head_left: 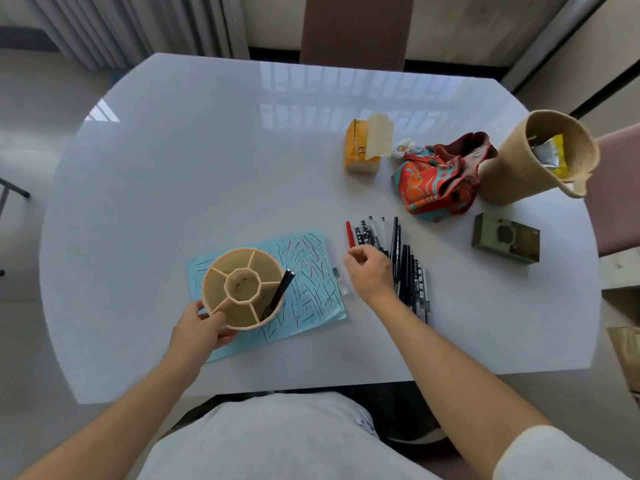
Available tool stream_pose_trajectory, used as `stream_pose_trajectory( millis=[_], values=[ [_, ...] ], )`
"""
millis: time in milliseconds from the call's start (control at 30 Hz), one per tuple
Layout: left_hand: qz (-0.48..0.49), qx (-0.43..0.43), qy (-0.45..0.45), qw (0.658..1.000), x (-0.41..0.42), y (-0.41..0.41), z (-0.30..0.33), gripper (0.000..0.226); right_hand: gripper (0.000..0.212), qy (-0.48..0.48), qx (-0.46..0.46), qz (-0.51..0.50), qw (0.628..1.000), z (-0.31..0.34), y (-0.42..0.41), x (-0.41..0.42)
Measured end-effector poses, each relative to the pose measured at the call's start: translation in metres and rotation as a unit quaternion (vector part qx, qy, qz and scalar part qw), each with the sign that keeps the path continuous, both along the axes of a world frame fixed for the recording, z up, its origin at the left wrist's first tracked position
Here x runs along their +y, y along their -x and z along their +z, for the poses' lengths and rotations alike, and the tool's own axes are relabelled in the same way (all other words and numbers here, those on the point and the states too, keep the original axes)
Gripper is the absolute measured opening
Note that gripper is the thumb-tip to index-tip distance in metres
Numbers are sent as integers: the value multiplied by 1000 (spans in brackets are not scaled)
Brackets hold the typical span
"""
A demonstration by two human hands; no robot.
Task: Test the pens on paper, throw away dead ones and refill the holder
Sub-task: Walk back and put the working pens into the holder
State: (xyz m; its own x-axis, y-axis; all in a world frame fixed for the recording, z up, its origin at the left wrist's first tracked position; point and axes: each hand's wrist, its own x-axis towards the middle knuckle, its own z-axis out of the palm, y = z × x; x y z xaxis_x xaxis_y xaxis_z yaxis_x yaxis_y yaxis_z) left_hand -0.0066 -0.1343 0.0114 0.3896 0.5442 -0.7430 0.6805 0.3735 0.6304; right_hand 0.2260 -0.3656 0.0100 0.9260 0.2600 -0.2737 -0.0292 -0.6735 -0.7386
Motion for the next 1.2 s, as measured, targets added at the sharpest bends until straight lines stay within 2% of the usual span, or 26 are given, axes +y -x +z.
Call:
stream_pose_trajectory(
  millis=[100, 233, 333, 400, 500, 567, 667, 767, 867, 933, 1000, 1100, 1133, 1200],
  values=[
    [1, 7, -1, 1000, -1, 0, -1, 42, 10, 134, -58, 35, 989, -15, -21, -2],
    [5, 9, 4, 1000, -3, 2, 3, 43, 21, 273, -82, 107, 953, -22, -33, 14],
    [0, 9, 4, 1000, -4, 3, 8, 43, 19, 314, -55, 114, 941, -18, -37, 24],
    [1, -4, 5, 1000, -1, 3, 12, 41, 18, 264, -26, 93, 960, -13, -36, 27],
    [-16, -16, -15, 1000, 6, 2, 18, 38, 15, 72, 44, 41, 996, 5, -25, 35],
    [-33, -23, -34, 999, 10, 2, 21, 35, 9, -43, 90, 58, 993, 20, -12, 46],
    [-57, -25, -60, 996, 13, 4, 23, 36, 8, -174, 177, 124, 961, 37, 8, 61],
    [-54, -29, -72, 995, 11, 6, 22, 33, 5, -156, 181, 194, 951, 42, 23, 73],
    [-35, -40, -68, 996, 11, 9, 16, 29, 7, -62, 123, 260, 956, 38, 36, 76],
    [-18, -41, -63, 997, 12, 10, 9, 28, 6, -43, 80, 280, 956, 33, 44, 73],
    [-10, -43, -64, 997, 14, 11, 4, 26, 8, -64, 64, 250, 964, 27, 48, 65],
    [-5, -48, -67, 997, 14, 10, 1, 24, 16, -100, 66, 137, 983, 14, 43, 43],
    [-5, -48, -68, 997, 14, 10, 1, 23, 16, -92, 45, 98, 990, 9, 38, 34],
    [-8, -46, -70, 996, 12, 9, 1, 22, 16, -18, -20, 39, 999, -4, 24, 13]
  ],
)
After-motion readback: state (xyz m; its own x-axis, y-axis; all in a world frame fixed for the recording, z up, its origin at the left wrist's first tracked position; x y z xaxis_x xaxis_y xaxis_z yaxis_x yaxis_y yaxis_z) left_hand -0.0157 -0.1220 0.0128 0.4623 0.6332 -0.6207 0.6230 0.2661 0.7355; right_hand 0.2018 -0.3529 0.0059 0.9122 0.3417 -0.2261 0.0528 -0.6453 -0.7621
